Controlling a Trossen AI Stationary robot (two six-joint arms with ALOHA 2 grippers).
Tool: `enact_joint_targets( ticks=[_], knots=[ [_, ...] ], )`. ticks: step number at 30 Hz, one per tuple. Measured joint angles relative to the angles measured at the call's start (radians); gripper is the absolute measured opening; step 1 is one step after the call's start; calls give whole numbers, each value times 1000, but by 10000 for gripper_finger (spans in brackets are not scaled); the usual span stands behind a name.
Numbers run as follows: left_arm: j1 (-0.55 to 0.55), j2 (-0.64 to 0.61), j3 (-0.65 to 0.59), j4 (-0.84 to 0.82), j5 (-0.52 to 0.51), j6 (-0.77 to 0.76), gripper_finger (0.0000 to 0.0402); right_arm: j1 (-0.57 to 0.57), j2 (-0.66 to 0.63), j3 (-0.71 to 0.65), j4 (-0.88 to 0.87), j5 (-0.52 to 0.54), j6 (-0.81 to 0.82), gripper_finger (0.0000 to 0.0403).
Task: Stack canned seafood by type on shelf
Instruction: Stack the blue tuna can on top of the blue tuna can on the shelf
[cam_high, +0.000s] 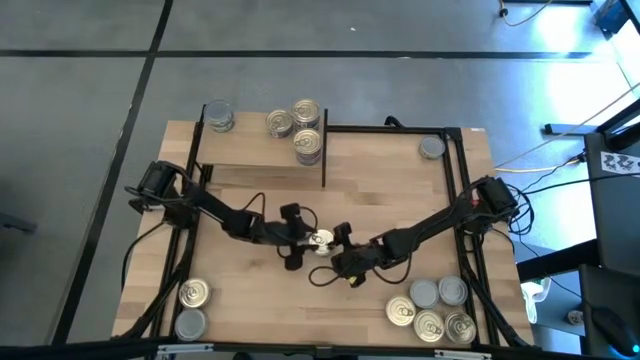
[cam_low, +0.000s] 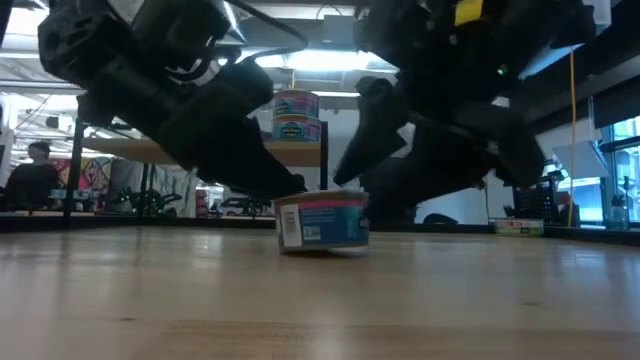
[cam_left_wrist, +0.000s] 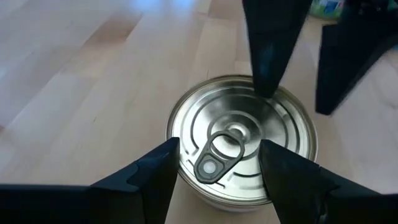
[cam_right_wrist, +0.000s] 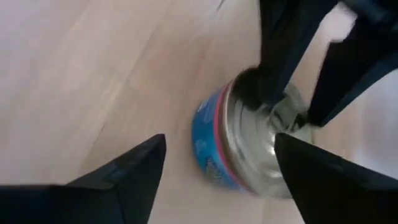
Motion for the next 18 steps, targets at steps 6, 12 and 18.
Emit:
enact_joint_targets(
  ticks=[6,12,18],
  knots=[
    [16,1,-39,82,38,-29,221,0,12,0,15,47,-97,314],
    [16,2,-39,83,38,-29,221,0,43,0,21,110,-188,315],
    [16,2,-39,85,39,-29,221,0,89,0,22,197,-288,315]
  ],
)
